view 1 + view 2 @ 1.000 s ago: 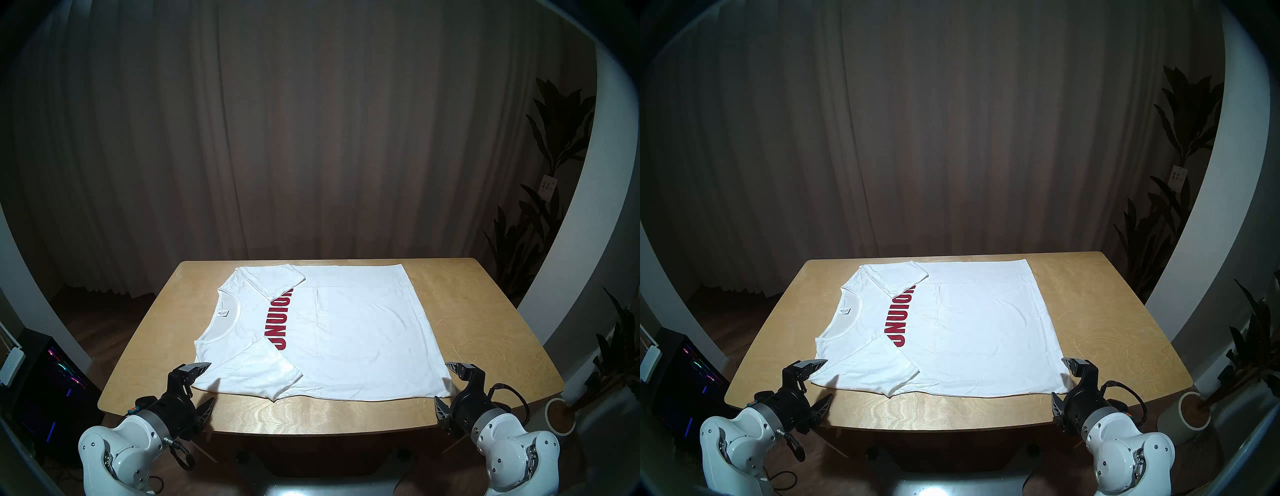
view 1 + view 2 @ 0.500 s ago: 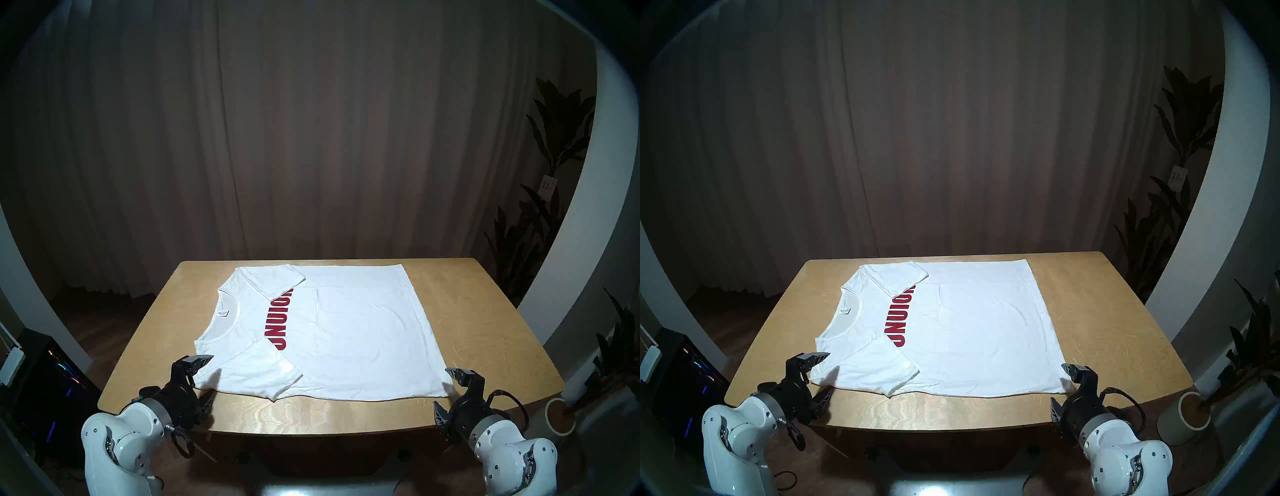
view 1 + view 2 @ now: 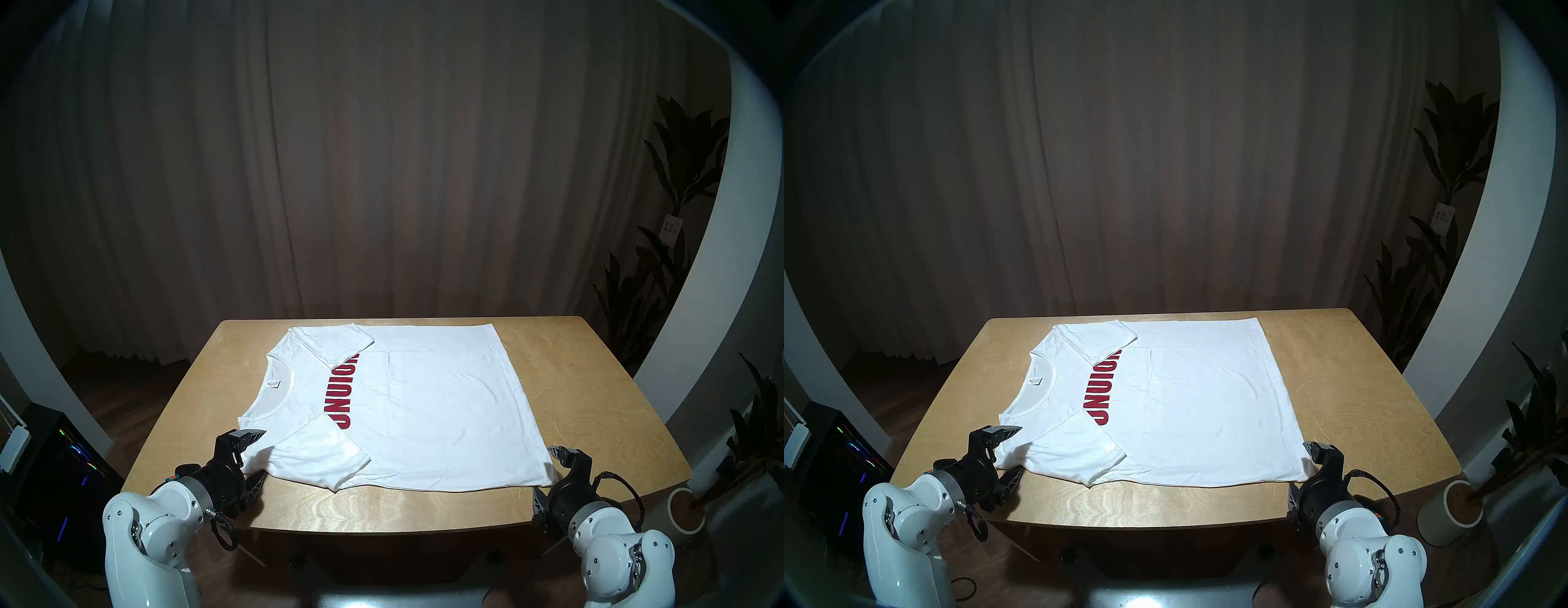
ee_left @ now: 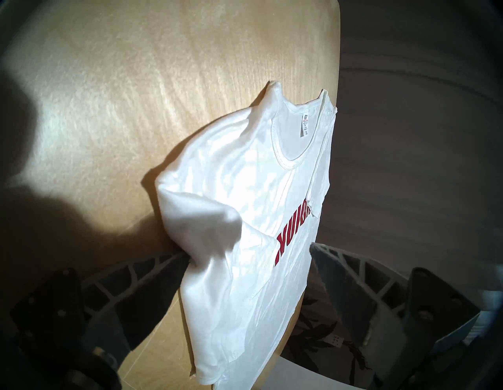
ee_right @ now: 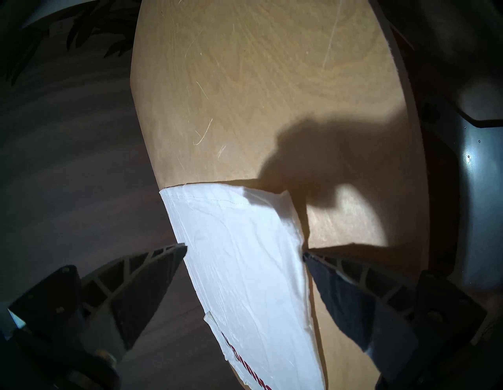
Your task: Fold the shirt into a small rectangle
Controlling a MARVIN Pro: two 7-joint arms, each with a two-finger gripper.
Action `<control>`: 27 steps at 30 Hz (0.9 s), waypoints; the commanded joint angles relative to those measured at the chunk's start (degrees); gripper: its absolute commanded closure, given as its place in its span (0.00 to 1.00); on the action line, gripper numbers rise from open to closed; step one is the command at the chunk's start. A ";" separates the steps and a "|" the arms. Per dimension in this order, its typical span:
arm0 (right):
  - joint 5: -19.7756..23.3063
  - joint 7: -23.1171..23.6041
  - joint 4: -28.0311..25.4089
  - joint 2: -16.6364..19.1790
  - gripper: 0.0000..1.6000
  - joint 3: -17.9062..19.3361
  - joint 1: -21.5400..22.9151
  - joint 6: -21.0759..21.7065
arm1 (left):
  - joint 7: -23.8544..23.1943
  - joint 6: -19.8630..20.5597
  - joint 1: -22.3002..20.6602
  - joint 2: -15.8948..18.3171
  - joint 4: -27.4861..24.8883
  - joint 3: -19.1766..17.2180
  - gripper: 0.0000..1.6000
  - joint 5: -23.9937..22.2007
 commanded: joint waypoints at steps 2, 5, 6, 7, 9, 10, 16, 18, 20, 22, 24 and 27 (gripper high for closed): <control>-0.36 -3.08 2.63 1.79 0.00 -0.06 3.74 -3.17 | 1.94 -0.05 -0.07 1.60 -0.02 -1.02 0.00 0.18; -1.40 -2.50 4.99 2.30 0.00 -0.37 4.93 -3.44 | 1.84 -0.28 -1.12 1.94 1.02 -0.67 0.00 0.68; -1.51 -2.38 5.69 2.48 0.00 -0.41 5.29 -3.61 | 1.78 -0.25 -1.31 2.05 1.33 -0.58 0.00 0.76; -1.77 -2.39 6.11 2.58 0.00 -0.48 5.59 -3.77 | 1.74 -0.20 -1.49 2.17 1.61 -0.50 0.00 0.84; -1.83 -2.63 6.85 2.82 0.00 -0.51 6.20 -4.23 | 1.55 -0.03 -1.88 2.41 2.17 -0.33 0.00 1.03; -2.23 -2.83 7.10 2.93 0.00 -0.60 6.47 -4.54 | 1.51 -0.01 -2.15 2.53 2.51 -0.19 0.00 1.18; -3.47 -4.22 8.08 3.37 0.00 -0.70 7.64 -5.73 | 1.93 0.05 -3.54 2.93 4.07 1.19 0.00 1.66; -3.76 -4.63 8.23 3.45 0.00 -0.57 7.78 -5.73 | 1.96 0.13 -3.59 2.99 4.35 1.49 0.04 1.74; -3.95 -4.55 8.69 3.58 0.00 -0.46 7.71 -5.76 | 2.02 0.34 -3.56 3.23 4.54 1.80 0.04 1.92; -4.10 -4.94 8.89 3.60 0.00 -0.42 7.75 -5.90 | 2.12 0.48 -3.58 3.40 4.75 1.97 0.06 1.85; -4.45 -4.98 9.40 3.72 0.05 -0.57 7.76 -5.90 | 2.34 0.60 -3.60 3.59 4.91 2.19 0.09 1.90; -4.74 -4.86 10.22 3.72 0.14 -0.80 7.75 -5.91 | 2.47 0.82 -3.65 3.78 5.40 2.49 0.13 2.06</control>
